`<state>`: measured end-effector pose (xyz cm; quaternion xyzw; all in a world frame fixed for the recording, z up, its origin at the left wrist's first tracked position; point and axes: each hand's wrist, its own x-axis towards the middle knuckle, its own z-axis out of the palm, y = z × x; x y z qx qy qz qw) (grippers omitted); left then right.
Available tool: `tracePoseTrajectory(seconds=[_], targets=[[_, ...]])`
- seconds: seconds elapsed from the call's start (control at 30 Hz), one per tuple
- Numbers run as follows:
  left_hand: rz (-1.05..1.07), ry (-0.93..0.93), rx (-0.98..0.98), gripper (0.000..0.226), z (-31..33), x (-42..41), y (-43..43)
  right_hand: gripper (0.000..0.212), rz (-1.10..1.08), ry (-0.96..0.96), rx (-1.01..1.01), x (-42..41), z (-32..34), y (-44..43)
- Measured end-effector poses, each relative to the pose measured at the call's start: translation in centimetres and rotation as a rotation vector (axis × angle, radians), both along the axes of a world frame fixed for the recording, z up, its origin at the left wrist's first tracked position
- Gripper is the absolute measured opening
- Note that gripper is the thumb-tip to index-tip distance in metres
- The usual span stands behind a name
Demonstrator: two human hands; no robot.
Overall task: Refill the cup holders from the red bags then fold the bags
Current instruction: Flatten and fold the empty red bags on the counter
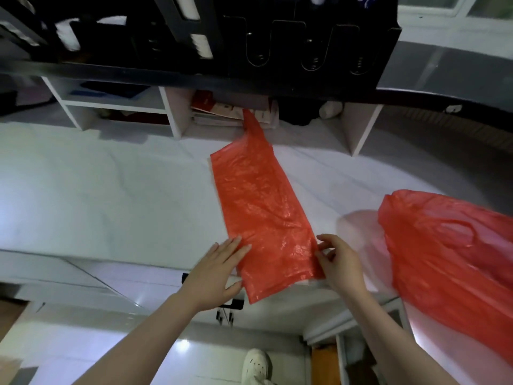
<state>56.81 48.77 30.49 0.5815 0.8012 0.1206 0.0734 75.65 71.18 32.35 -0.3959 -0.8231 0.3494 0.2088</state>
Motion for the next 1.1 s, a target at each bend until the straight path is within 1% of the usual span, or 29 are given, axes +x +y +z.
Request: tracePoseTrajectory(seconds=[0.07, 0.1, 0.23, 0.3, 0.33, 0.37, 0.4, 0.43, 0.47, 0.5, 0.53, 0.57, 0.6, 0.67, 0.73, 0.8, 0.87, 0.93, 1.0, 1.1], targets=[[-0.002, 0.053, -0.076, 0.083, -0.4, 0.3, -1.0, 0.024, -0.024, -0.005, -0.112, 0.6, 0.1, -0.6], [0.000, 0.071, -0.103, 0.087, -0.5, 0.5, -1.4, 0.024, -0.023, -0.014, -0.132, 0.9, 0.2, -0.7], [0.023, 0.048, -0.127, 0.094, -0.5, 0.6, -1.9, 0.019, -0.009, -0.062, -0.114, 1.7, 0.6, -0.9], [0.023, 0.031, -0.137, 0.094, -0.4, 0.7, -2.1, 0.020, 0.024, -0.116, -0.047, 2.2, 0.8, -1.4], [0.023, 0.017, -0.137, 0.093, -0.3, 0.8, -2.1, 0.024, 0.070, -0.127, 0.059, 2.5, 0.9, -1.7], [0.024, 0.000, -0.137, 0.091, -0.2, 0.8, -2.1, 0.031, 0.148, -0.126, 0.208, 2.7, 0.9, -2.0], [0.025, -0.016, -0.135, 0.089, -0.1, 0.7, -2.0, 0.043, 0.267, -0.148, 0.349, 3.1, 0.9, -2.2], [0.027, -0.029, -0.134, 0.087, 0.1, 0.7, -2.0, 0.060, 0.412, -0.214, 0.446, 3.4, 0.9, -2.3], [0.030, -0.034, -0.134, 0.087, 0.3, 0.6, -1.8, 0.076, 0.535, -0.322, 0.489, 3.7, 0.7, -2.2], [0.034, -0.032, -0.137, 0.087, 0.5, 0.6, -1.8, 0.085, 0.606, -0.439, 0.496, 3.8, 0.5, -2.0], [0.039, -0.024, -0.140, 0.087, 0.6, 0.7, -1.8, 0.088, 0.623, -0.520, 0.492, 4.0, 0.2, -1.9], [0.047, -0.014, -0.138, 0.090, 0.6, 0.8, -1.8, 0.087, 0.593, -0.538, 0.491, 4.2, -0.1, -1.9], [0.062, -0.003, -0.124, 0.095, 0.4, 1.1, -1.8, 0.085, 0.545, -0.503, 0.499, 4.4, -0.4, -2.1], [0.082, 0.033, -0.079, 0.105, 0.1, 1.6, -1.8, 0.073, 0.473, -0.376, 0.550, 4.3, -0.6, -2.8], [0.053, 0.070, -0.047, 0.108, -0.1, 2.0, -1.7, 0.060, 0.445, -0.282, 0.625, 4.0, -0.6, -3.4], [0.019, 0.094, -0.064, 0.104, -0.2, 1.8, -1.8, 0.052, 0.438, -0.228, 0.655, 3.4, -0.6, -4.0], [0.011, 0.087, -0.080, 0.094, -0.3, 1.3, -2.2, 0.047, 0.450, -0.172, 0.637, 2.9, -0.4, -4.4], [-0.011, 0.067, -0.078, 0.083, -0.3, 0.4, -2.7, 0.045, 0.508, -0.128, 0.630, 2.5, -0.3, -4.4], [-0.039, 0.047, -0.094, 0.081, -0.2, -0.5, -3.0, 0.042, 0.574, -0.108, 0.617, 2.2, 0.0, -4.1], [-0.064, 0.070, -0.155, 0.081, 0.2, -1.8, -3.2, 0.040, 0.632, -0.066, 0.589, 1.7, 0.6, -3.7]])
